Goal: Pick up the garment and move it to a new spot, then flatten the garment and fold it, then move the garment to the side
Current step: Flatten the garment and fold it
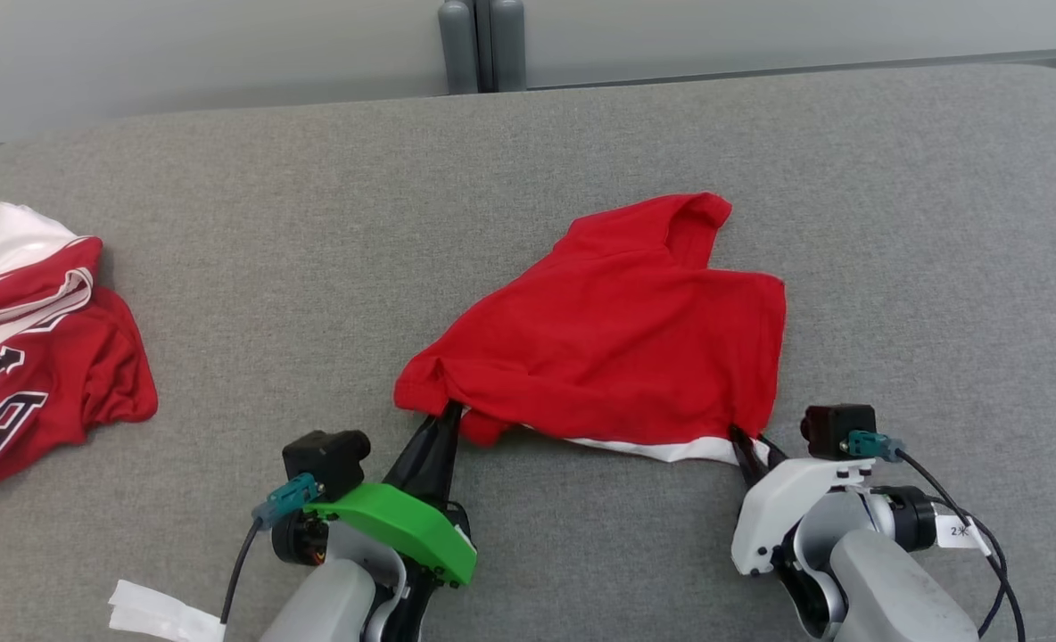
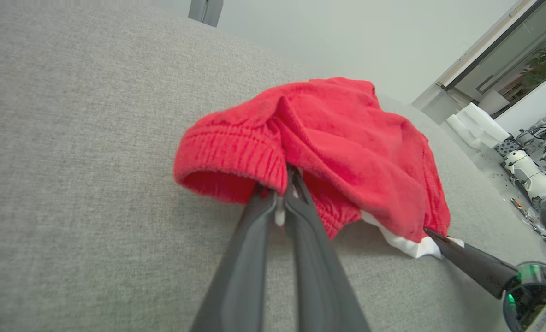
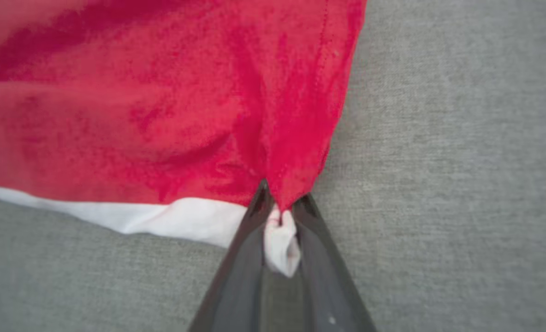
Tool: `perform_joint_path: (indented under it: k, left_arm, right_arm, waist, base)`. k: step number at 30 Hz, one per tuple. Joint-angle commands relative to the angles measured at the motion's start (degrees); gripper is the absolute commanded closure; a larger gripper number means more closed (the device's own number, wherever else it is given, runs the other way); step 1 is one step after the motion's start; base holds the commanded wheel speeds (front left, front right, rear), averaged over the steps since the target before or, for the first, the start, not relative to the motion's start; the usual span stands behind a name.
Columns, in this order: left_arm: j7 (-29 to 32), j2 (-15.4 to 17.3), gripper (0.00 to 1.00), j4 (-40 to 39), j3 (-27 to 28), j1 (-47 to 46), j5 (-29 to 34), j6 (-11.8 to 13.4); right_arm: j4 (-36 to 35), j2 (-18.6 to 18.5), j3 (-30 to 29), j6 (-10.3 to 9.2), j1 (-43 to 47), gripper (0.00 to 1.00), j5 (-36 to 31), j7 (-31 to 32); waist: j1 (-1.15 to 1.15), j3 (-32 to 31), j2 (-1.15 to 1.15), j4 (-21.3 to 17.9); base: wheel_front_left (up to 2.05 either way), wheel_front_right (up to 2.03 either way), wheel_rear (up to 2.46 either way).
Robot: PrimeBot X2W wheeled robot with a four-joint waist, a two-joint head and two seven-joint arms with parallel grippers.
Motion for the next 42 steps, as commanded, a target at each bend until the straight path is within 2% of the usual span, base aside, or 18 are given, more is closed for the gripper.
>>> perform_joint_path:
  k: [1,7,13,19,24,26,29,32,38,42]
  left_arm:
    - [0.0,0.6,1.00,-1.3,0.1,-0.7,-1.0,-0.3]
    - [0.0,2.3,1.00,-11.2,2.3,1.2,-2.4,-0.3]
    - [0.0,4.7,1.00,-21.5,2.1,0.4,-3.9,-0.3]
    - [0.0,8.2,1.00,-27.1,0.0,-4.4,-5.6,-0.3]
    - [2.2,12.6,1.00,-28.3,-2.3,-14.6,-9.4,-0.3]
    - [4.3,14.9,1.00,-27.2,-2.9,-19.6,-10.5,-0.3]
    - [6.2,16.3,1.00,-25.0,-1.8,-27.2,-14.1,-0.3]
    - [5.5,17.4,1.00,-21.8,-0.1,-33.5,-15.6,-0.3]
    - [0.7,16.1,1.00,-16.3,3.5,-43.6,-14.1,-0.3]
    - [-0.1,13.0,1.00,-18.7,8.6,-46.7,-11.6,-0.3]
  right_arm:
    - [1.0,0.9,0.9,0.43,2.2,1.00,0.9,0.1]
    - [-7.0,0.6,-2.0,0.29,1.5,1.00,4.6,-5.1]
    - [-20.1,-1.8,-5.7,0.24,2.9,1.00,6.4,-4.9]
    - [-33.9,-3.9,-10.9,0.24,2.3,1.00,6.7,1.2]
    - [-41.2,-5.4,-11.9,0.24,-4.7,1.00,8.1,9.9]
    - [-40.9,-5.8,-11.3,0.24,-9.3,1.00,8.1,12.9]
    - [-37.5,-4.2,-10.7,0.24,-18.0,1.00,9.7,15.2]
    - [-32.7,-2.5,-10.8,0.24,-25.9,1.00,10.9,13.8]
    - [-23.5,-0.7,-11.9,0.24,-39.5,1.00,9.5,0.1]
    - [-21.8,-0.6,-12.6,0.24,-44.8,1.00,8.8,-10.2]
  waist:
    - [0.00,-0.1,0.00,-0.1]
    - [0.00,-1.0,0.00,-0.5]
    - [0.00,-1.9,0.00,-1.0]
    - [0.00,-1.0,0.00,-2.3]
    - [0.00,3.6,0.00,-4.6]
    - [0.00,6.3,0.00,-6.0]
    - [0.00,11.0,0.00,-8.1]
    - [0.00,14.2,0.00,-9.4]
    - [0.00,16.1,0.00,-9.6]
    - [0.00,15.4,0.00,-8.3]
  base:
    - [0.00,0.00,0.00]
    - [0.00,0.00,0.00]
    - [0.00,0.00,0.00]
    - [0.00,0.00,0.00]
    - [0.00,0.00,0.00]
    - [0.00,0.00,0.00]
    - [0.00,0.00,0.00]
    - [0.00,0.00,0.00]
    - [0.00,0.00,0.00]
    - [0.00,0.00,0.00]
